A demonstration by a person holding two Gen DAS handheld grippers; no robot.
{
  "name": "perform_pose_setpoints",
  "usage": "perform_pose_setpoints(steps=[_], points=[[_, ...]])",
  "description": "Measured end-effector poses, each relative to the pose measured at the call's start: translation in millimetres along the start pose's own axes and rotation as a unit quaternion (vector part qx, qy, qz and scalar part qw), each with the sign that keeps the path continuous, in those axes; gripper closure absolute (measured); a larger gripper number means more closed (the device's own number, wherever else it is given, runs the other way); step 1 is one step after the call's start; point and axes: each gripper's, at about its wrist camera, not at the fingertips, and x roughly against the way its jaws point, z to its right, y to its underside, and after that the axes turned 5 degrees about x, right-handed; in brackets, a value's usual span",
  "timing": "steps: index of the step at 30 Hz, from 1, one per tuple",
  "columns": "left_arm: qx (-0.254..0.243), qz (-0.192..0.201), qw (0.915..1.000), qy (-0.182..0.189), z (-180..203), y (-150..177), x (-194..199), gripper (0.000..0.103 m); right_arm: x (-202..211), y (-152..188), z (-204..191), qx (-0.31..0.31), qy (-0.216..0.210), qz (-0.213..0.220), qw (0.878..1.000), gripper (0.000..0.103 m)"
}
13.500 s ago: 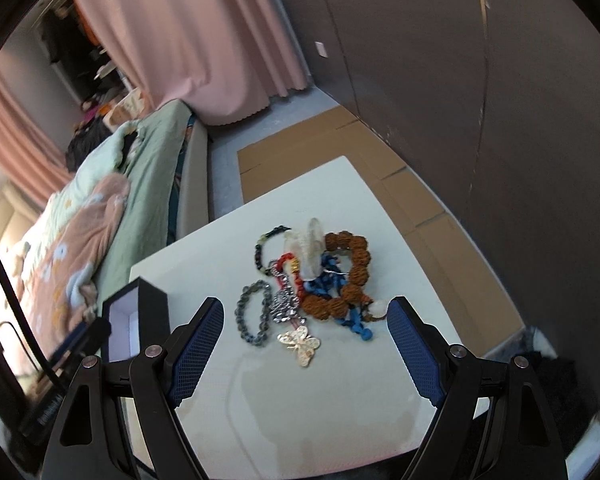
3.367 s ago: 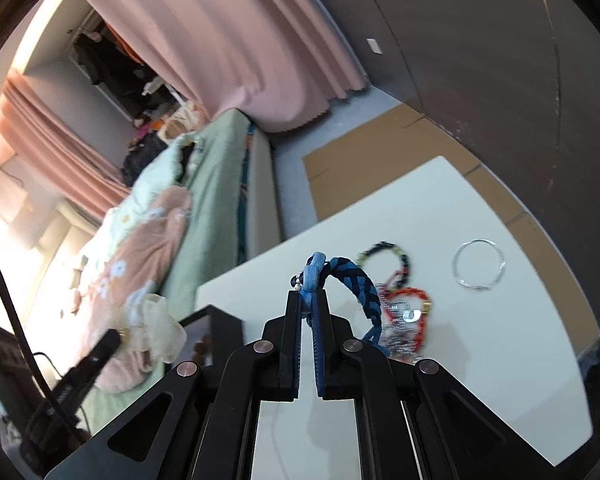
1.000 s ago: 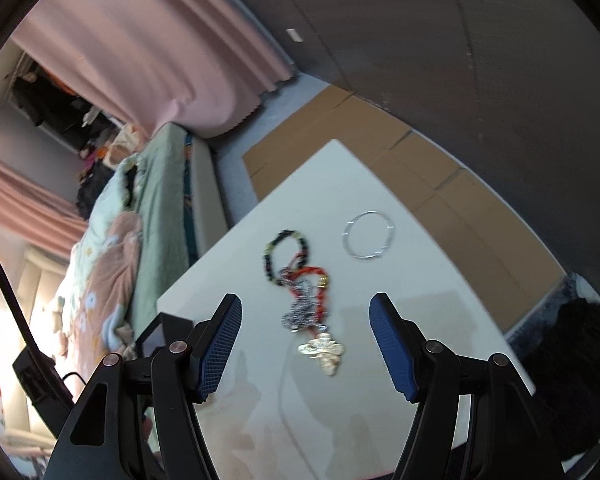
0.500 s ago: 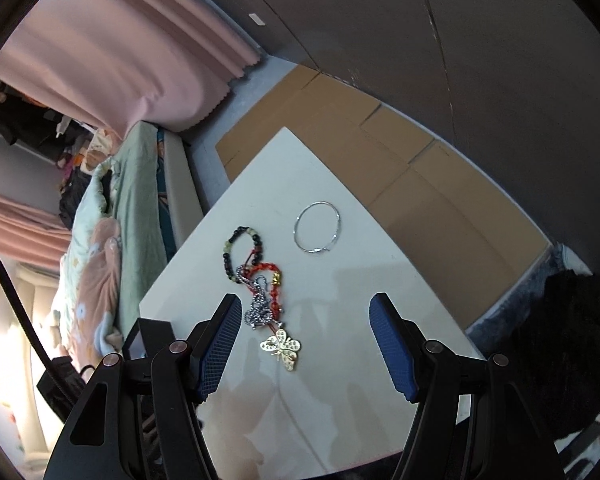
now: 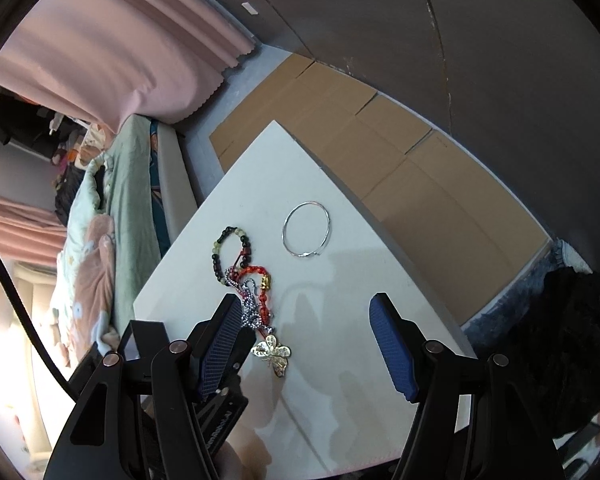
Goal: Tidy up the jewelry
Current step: 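Grasp the silver chain necklace in the pile with the left tool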
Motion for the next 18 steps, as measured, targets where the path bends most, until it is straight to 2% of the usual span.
perform_pose_setpoints(steps=[1,6,7,9,11,16,18], points=[[-0.002,-0.001,1.0000,-0.003,0.3,0.4,-3.4,0.056,-1.8,0.0,0.0,0.000,-0.001,-0.003,1.000,0.036],[-0.007,0.010,0.9999,0.008,-1.1,-0.3,-5.9,0.070,-7.7,-0.3,-1.3,0.002,-0.001,-0.014,1.000,0.036],[-0.006,0.013,0.9999,0.008,-1.5,-0.4,-4.8,0.078,-8.7,0.0,-1.3,0.003,0.000,-0.016,1.000,0.036],[-0.003,0.014,0.9999,0.006,-3.2,-1.2,-0.3,0.086,-10.8,1.2,-1.7,0.005,0.002,-0.020,1.000,0.036],[0.006,0.015,0.9997,0.018,-6.0,-3.9,5.6,0.101,-11.9,2.0,-2.7,0.007,0.004,-0.022,1.000,0.036],[0.018,0.029,0.9986,0.040,-10.4,-10.2,25.5,0.101,-16.9,5.1,-6.2,0.019,0.008,-0.034,0.999,0.036],[0.026,0.036,0.9979,0.047,-11.6,-12.3,33.8,0.101,-21.5,7.0,-9.5,0.026,-0.006,-0.047,0.999,0.036]])
